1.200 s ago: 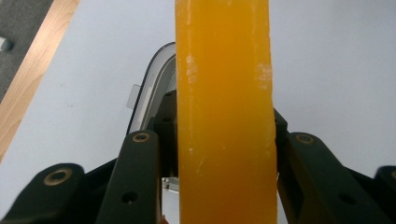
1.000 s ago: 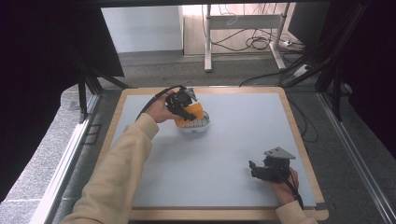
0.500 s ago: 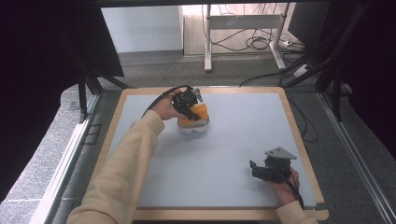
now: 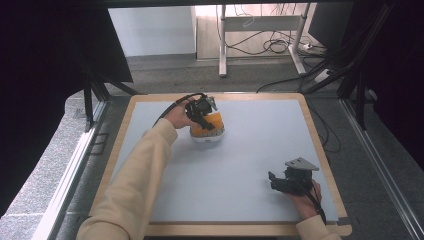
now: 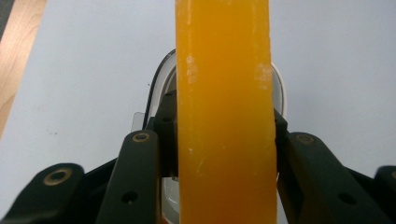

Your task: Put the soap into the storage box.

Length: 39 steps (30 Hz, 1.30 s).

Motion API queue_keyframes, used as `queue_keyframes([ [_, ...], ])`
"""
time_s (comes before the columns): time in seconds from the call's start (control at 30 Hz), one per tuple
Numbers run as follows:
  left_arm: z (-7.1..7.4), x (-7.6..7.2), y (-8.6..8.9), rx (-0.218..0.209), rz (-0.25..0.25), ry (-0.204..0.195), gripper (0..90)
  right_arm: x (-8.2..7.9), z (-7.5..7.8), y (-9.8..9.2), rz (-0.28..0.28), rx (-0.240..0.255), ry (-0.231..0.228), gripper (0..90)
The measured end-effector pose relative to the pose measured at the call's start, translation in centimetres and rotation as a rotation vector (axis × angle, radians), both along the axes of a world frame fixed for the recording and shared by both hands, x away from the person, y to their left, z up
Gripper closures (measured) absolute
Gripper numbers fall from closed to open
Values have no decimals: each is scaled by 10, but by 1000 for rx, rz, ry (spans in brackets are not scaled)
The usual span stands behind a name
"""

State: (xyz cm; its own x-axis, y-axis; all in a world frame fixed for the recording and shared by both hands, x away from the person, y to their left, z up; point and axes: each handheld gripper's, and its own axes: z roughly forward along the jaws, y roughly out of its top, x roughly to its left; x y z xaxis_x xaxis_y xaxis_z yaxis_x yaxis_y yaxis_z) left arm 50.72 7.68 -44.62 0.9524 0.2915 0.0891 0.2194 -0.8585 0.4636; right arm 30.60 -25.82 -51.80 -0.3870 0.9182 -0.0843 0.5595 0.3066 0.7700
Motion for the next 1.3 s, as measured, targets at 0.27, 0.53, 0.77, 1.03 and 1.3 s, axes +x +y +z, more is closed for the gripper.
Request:
queue_keyframes([
  [0.27,-9,4,-1,18,2,20,617,0,0,1,3,-4,1,120],
  [0.53,-13,5,-4,20,2,18,616,0,0,1,4,-2,1,120],
  [0.77,-11,5,-3,12,17,9,608,0,0,1,6,-3,1,120],
  [1.03,3,2,0,-25,54,-60,485,0,0,2,11,-6,1,120],
  [1.3,21,-1,6,-70,131,-133,324,-1,0,2,13,-7,1,120],
])
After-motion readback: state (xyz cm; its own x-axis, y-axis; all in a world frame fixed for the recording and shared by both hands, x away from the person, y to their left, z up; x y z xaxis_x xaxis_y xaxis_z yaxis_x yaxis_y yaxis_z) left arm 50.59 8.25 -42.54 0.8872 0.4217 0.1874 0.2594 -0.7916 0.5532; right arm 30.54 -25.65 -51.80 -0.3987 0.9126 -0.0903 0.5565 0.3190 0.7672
